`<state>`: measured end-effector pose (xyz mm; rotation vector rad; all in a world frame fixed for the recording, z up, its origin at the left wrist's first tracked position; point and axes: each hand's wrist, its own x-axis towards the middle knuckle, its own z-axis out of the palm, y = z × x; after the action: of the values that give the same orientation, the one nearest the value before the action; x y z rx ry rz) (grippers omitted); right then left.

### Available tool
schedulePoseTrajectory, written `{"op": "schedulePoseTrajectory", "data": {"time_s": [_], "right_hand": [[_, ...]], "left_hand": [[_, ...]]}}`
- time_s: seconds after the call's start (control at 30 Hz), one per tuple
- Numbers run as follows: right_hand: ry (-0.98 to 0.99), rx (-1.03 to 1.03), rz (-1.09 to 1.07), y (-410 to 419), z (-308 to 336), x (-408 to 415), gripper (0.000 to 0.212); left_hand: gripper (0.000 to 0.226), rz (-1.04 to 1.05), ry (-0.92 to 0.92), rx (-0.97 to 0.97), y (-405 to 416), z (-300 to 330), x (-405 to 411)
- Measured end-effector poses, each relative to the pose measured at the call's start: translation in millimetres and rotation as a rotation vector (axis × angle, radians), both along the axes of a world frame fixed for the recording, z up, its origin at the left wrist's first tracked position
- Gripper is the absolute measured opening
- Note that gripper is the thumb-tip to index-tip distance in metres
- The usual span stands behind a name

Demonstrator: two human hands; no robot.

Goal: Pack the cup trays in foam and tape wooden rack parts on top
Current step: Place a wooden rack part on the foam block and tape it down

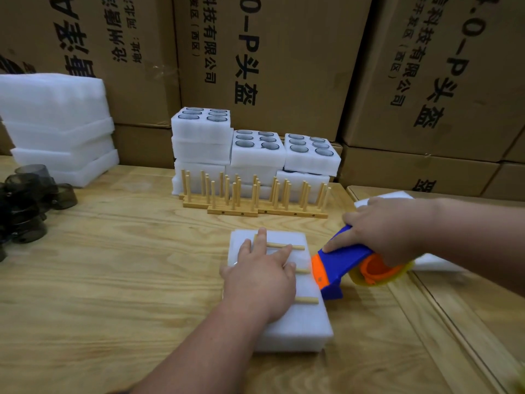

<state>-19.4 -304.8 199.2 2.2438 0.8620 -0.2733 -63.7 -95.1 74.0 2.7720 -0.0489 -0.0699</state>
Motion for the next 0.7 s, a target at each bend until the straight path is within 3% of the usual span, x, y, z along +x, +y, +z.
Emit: {"op": "schedulePoseTrajectory", "data": {"time_s": [0.13, 0.27, 0.7], "right_hand": [[-0.038, -0.184, 0.021, 41, 6, -8, 0.067], [-0.05, -0.233, -0.03, 62, -4, -10, 0.056], [0.033, -0.101, -0.193, 45, -10, -23, 0.062]], "left_hand": [[0.05, -0.001, -0.008, -0.001, 1, -2, 1], [0.049, 0.011, -0.029, 0.009, 0, -5, 3], [0.049, -0.014, -0.016, 0.035, 1, 0, -1]]}}
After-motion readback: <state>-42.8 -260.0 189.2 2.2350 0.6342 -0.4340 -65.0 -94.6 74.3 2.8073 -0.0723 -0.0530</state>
